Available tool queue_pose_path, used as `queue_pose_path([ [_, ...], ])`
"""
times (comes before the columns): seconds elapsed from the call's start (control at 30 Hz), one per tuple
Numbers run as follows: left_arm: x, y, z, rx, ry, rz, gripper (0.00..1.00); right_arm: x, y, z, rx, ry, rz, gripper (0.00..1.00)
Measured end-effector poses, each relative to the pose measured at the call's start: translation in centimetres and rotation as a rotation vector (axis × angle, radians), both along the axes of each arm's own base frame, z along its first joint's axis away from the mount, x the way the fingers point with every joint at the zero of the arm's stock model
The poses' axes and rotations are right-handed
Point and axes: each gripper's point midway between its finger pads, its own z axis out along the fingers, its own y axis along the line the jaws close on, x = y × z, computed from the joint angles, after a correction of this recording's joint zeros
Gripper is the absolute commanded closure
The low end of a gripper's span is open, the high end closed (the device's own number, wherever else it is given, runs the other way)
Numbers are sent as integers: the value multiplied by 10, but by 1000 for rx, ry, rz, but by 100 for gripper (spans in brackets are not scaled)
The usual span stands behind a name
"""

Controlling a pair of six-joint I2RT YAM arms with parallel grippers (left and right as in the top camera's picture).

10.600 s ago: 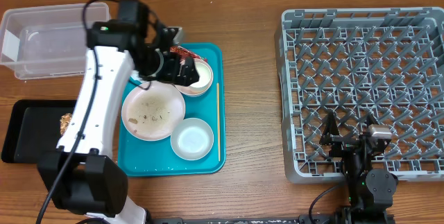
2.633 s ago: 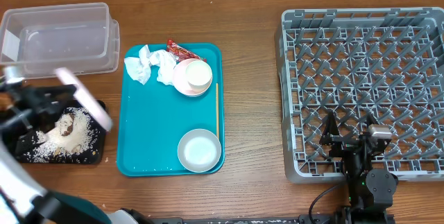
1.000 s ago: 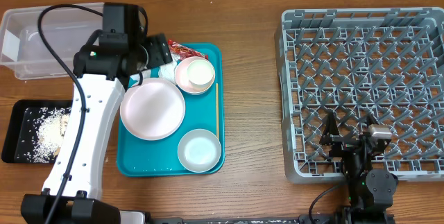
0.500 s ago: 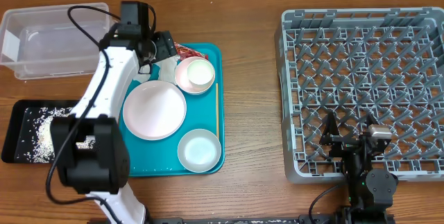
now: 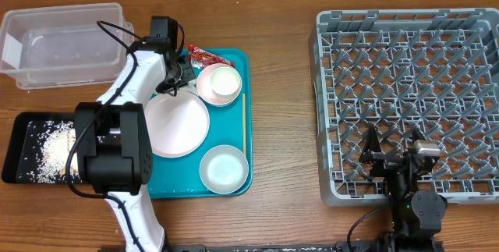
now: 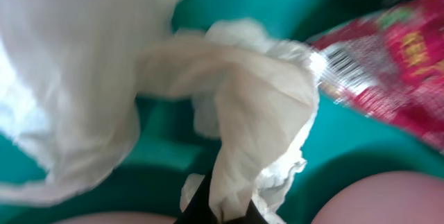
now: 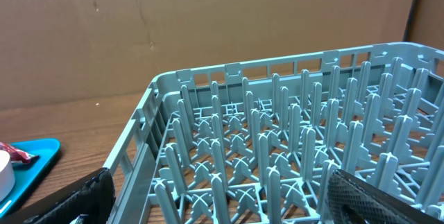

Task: Sort waste into correct bins and load items into the dishwasher
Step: 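Grasp the crumpled white tissue on the teal tray with the left gripper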

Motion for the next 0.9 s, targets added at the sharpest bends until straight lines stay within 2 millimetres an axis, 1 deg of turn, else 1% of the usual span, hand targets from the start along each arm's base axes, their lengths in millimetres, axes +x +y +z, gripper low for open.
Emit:
queue_pose_path([
  [0.07, -6, 1, 2, 8, 30, 2, 96, 0, 0, 0, 0, 0, 0, 0],
  [0.13, -7, 3, 12, 14, 43, 3, 96, 0, 0, 0, 0, -1, 0, 0],
  [0.17, -5, 3, 21, 16, 41, 4, 96, 0, 0, 0, 0, 0, 0, 0],
  [0.23, 2, 3, 47, 17, 4, 5, 96, 0, 0, 0, 1, 0, 0, 0],
  [0.33, 20, 3, 111, 16, -132, 7, 96, 0, 0, 0, 0, 0, 0, 0],
  [0.4, 30, 3, 171, 16, -279, -4, 96, 0, 0, 0, 0, 0, 0, 0],
  [0.43, 32, 5, 199, 18, -342, -2, 96, 0, 0, 0, 0, 0, 0, 0],
  [0.5, 30, 11, 240, 30, -440, 11, 96, 0, 0, 0, 0, 0, 0, 0],
  [0.57, 29, 23, 268, 57, -518, 40, 96, 0, 0, 0, 0, 0, 0, 0],
  [0.63, 30, 40, 282, 95, -563, 85, 96, 0, 0, 0, 0, 0, 0, 0],
  [0.73, 38, 79, 288, 173, -606, 179, 96, 0, 0, 0, 0, 0, 0, 0],
  [0.8, 44, 103, 285, 217, -614, 237, 96, 0, 0, 0, 0, 0, 0, 0],
  [0.87, 50, 131, 274, 256, -602, 294, 96, 0, 0, 0, 0, 0, 0, 0],
  [0.9, 54, 141, 269, 269, -600, 313, 96, 0, 0, 0, 0, 0, 0, 0],
])
